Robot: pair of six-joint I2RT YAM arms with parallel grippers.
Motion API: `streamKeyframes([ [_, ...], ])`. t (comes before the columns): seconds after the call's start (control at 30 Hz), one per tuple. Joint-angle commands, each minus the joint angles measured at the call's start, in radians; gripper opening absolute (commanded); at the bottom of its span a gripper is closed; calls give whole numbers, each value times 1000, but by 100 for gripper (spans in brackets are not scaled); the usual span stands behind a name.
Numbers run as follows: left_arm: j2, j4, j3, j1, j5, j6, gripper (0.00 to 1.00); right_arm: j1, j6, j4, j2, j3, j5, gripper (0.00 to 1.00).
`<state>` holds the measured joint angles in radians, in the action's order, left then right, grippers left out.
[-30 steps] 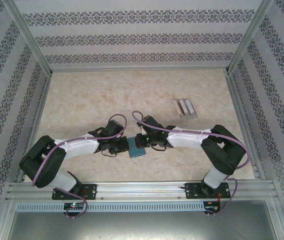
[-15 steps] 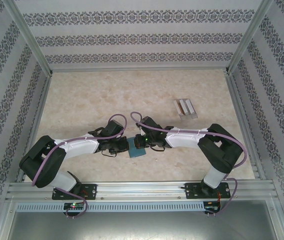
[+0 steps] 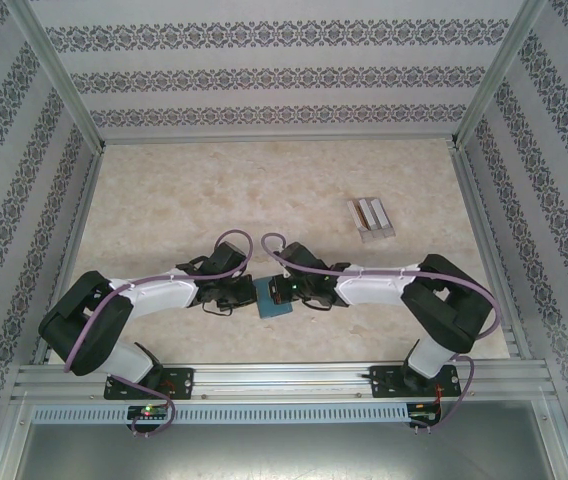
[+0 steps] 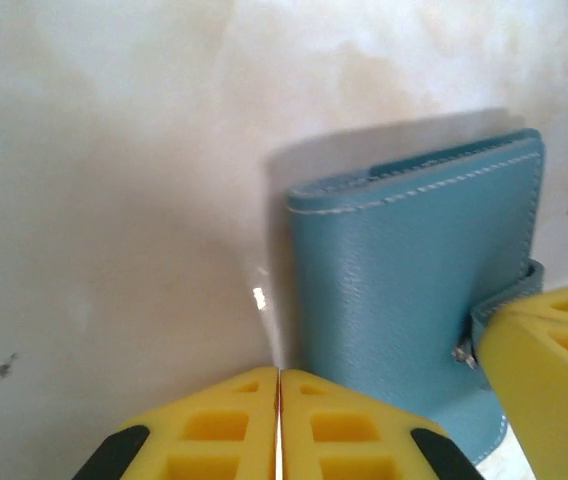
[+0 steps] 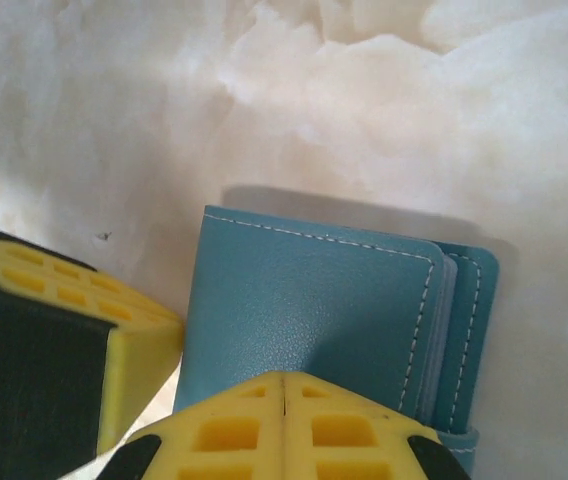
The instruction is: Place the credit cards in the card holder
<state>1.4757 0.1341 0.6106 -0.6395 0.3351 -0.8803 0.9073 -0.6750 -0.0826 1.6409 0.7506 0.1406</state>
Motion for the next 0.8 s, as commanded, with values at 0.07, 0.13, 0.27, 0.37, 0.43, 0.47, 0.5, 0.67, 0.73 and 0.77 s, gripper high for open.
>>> streamKeyframes([
  [0.07,39,21,-3,6,-10,-24,10,51,77,-22,29,-87,-109,0],
  [0.13,52,10,0,6,4,-30,9,73,107,-50,45,-102,-138,0],
  [0.27,66,-2,-1,7,14,-40,9,128,135,-156,25,-183,-229,0],
  [0.37,68,-3,-1,9,12,-46,9,142,152,-201,17,-232,-265,0],
  [0.43,68,-6,-3,10,11,-49,9,141,166,-239,24,-259,-251,0],
  [0.47,70,-6,-2,12,11,-49,9,144,177,-262,30,-272,-243,0],
  [0.5,72,-4,1,12,10,-49,9,146,188,-275,38,-281,-243,0],
  [0.67,85,-9,4,21,17,-51,9,153,260,-384,71,-342,-231,0],
  [0.73,86,-9,5,26,18,-52,9,152,298,-415,86,-359,-211,0],
  [0.77,85,-11,6,29,18,-52,9,157,327,-430,94,-363,-198,0],
])
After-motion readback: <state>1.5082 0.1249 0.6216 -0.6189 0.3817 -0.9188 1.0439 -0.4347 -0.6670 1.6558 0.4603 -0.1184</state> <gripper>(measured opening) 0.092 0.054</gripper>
